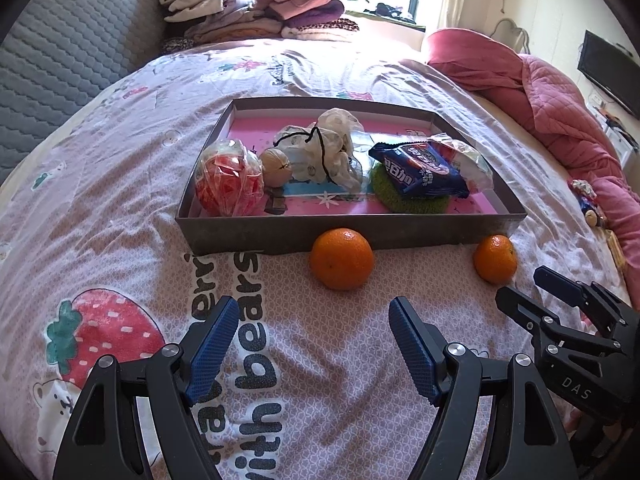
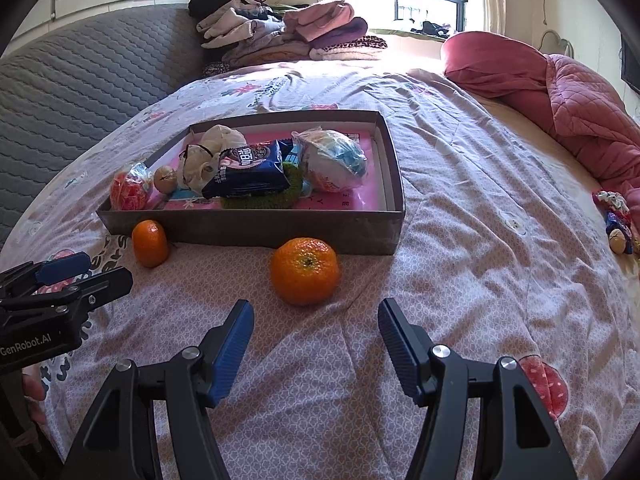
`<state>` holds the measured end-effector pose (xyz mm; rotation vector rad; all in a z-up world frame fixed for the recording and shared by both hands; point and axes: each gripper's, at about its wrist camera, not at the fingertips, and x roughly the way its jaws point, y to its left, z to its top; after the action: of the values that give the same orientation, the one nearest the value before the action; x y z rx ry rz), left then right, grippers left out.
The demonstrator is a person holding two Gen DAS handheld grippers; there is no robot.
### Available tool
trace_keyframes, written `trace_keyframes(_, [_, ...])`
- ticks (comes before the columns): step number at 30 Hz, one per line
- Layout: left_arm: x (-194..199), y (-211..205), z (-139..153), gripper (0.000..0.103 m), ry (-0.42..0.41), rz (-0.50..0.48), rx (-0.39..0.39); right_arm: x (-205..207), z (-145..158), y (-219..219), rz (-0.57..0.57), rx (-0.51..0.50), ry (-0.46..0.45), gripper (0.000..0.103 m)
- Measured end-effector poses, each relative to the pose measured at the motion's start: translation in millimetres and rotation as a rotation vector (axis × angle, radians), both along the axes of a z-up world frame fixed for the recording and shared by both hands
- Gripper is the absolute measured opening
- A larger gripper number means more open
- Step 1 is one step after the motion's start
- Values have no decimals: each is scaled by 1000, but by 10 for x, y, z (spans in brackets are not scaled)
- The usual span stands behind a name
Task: Organize objects
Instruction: 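Move both open tools toward the two oranges on the sheet, then close left tool on one orange while right tool closes on the other orange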
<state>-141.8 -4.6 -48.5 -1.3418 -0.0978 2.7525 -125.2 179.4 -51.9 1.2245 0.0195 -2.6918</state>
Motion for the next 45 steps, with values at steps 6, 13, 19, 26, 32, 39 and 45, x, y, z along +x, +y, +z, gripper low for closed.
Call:
trace_keyframes(6, [-114, 0, -66, 78, -8, 1, 8, -92, -14, 17, -12, 5, 6, 64])
trace_keyframes(13, [-231, 31, -94, 78, 2, 5, -4, -205, -84, -1, -15, 4, -1, 64])
trace_keyframes(19, [-317, 38, -138, 78, -1, 7, -5, -272, -121, -38, -1, -4, -17, 65])
trace_keyframes(26, [-382, 47, -187, 78, -4, 9, -7, -328, -127, -64, 17, -20, -29, 65])
trace_keyframes(32, [-452, 71, -224, 78, -14, 8, -4, -358, -136, -64, 17, -29, -34, 65])
trace_keyframes(39, [-474, 110, -223, 78, -7, 5, -7, -373, -145, -65, 14, -36, -35, 56])
trace_keyframes(45, [-479, 141, -218, 58, -10, -2, 3, -370, -144, -45, 12, -50, -34, 48])
